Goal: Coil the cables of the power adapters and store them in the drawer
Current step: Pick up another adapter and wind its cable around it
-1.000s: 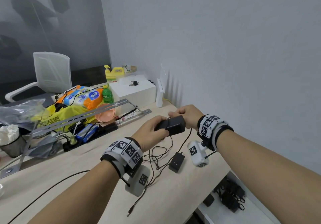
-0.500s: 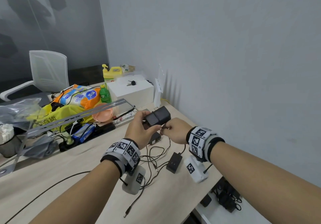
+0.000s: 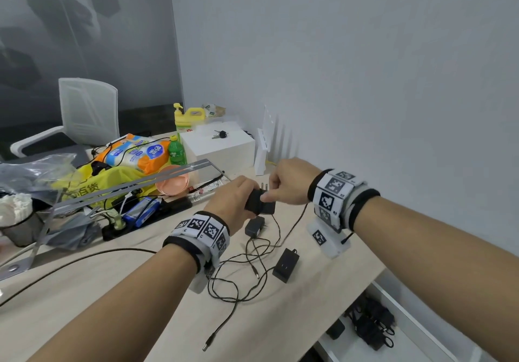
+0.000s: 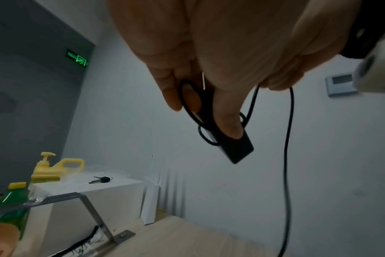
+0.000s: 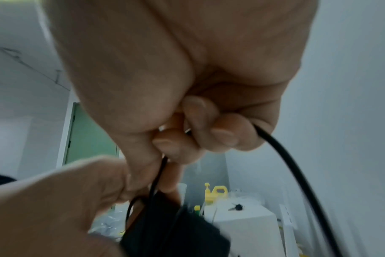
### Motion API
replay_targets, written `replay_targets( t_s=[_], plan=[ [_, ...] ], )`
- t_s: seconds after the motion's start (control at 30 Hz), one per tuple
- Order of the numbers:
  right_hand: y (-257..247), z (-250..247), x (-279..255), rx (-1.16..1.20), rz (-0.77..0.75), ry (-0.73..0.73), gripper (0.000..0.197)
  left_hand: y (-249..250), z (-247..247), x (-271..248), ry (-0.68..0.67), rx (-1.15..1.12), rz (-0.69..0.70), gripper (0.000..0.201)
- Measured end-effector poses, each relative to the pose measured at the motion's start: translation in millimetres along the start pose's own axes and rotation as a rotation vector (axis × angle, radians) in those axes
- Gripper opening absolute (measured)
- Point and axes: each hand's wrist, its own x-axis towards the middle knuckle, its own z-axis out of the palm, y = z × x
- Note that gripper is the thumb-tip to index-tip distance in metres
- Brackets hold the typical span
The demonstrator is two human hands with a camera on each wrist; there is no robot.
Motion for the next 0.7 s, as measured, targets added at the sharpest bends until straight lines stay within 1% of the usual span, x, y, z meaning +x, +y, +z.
replay_targets(
  t_s=[0.07,0.13,0.2,0.27,0.4,0.5,0.57,0.63,0.7],
  plan=[
    [1.6,-14.3,2.3,-0.006,0.004,0.061,0.036,-2.4,-0.9,-2.0,-0.088,0.046,0.035,0.054],
    [7.0,-24.6,6.6,0.047,0.019,0.142,0.037,-5.1,0.7,-7.1,-0.154,0.002,0.032,0.054],
    [15.2,-25.2,12.5,0.174,0.035,0.207,0.035,-6.4,3.1,-13.1,-0.184,-0.106,-0.041,0.053],
    [25.7,-16.0,17.7,0.282,0.063,0.267,0.032,-5.0,5.3,-17.5,-0.176,-0.246,-0.118,0.052],
    [46.1,11.3,20.1,0.4,0.135,0.358,0.028,1.9,9.0,-20.7,-0.197,-0.483,-0.129,0.055],
    [56.7,27.7,17.6,0.449,0.2,0.375,0.028,12.0,4.1,-19.7,-0.213,-0.648,-0.126,0.058],
    [59.9,39.1,16.5,0.487,0.227,0.349,0.026,19.2,-0.4,-18.3,-0.211,-0.785,-0.141,0.057],
    [62.3,51.8,15.3,0.575,0.239,0.298,0.025,22.2,-3.3,-17.6,-0.189,-0.909,-0.168,0.055],
    [68.0,64.2,15.5,0.658,0.277,0.285,0.024,22.2,-4.2,-15.6,-0.138,-0.965,-0.195,0.051]
  ],
)
